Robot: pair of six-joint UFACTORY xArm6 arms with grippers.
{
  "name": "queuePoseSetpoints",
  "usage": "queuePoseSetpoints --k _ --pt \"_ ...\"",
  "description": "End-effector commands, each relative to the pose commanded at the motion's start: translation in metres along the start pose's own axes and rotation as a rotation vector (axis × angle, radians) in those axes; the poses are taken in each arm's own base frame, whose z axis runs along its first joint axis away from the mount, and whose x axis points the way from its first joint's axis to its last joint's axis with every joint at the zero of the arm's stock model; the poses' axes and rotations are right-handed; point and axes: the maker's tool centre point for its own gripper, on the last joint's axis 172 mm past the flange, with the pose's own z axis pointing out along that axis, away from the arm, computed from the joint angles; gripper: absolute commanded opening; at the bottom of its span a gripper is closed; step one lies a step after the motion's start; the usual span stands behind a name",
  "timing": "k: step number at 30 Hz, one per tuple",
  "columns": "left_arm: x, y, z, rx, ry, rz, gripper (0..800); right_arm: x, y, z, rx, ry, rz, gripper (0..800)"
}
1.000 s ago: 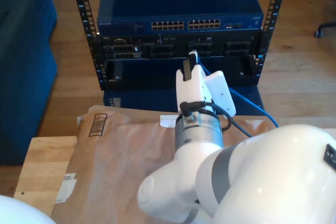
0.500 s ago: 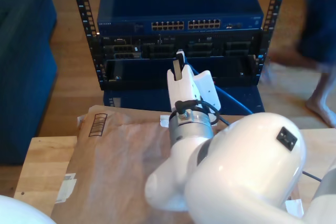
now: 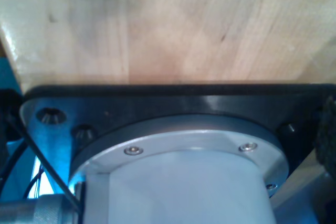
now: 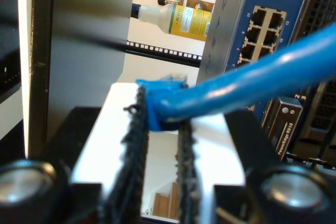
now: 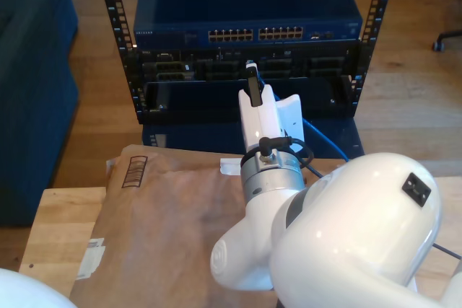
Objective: Grab the cable and plug it in
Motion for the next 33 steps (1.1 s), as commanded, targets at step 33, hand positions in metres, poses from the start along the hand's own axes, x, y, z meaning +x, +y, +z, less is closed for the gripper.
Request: queuePoseSetpoints --k 33 --pt "0.000 0.000 0.000 0.000 0.002 0.000 800 0.085 0.048 0.011 0.040 0.267 0.128 0"
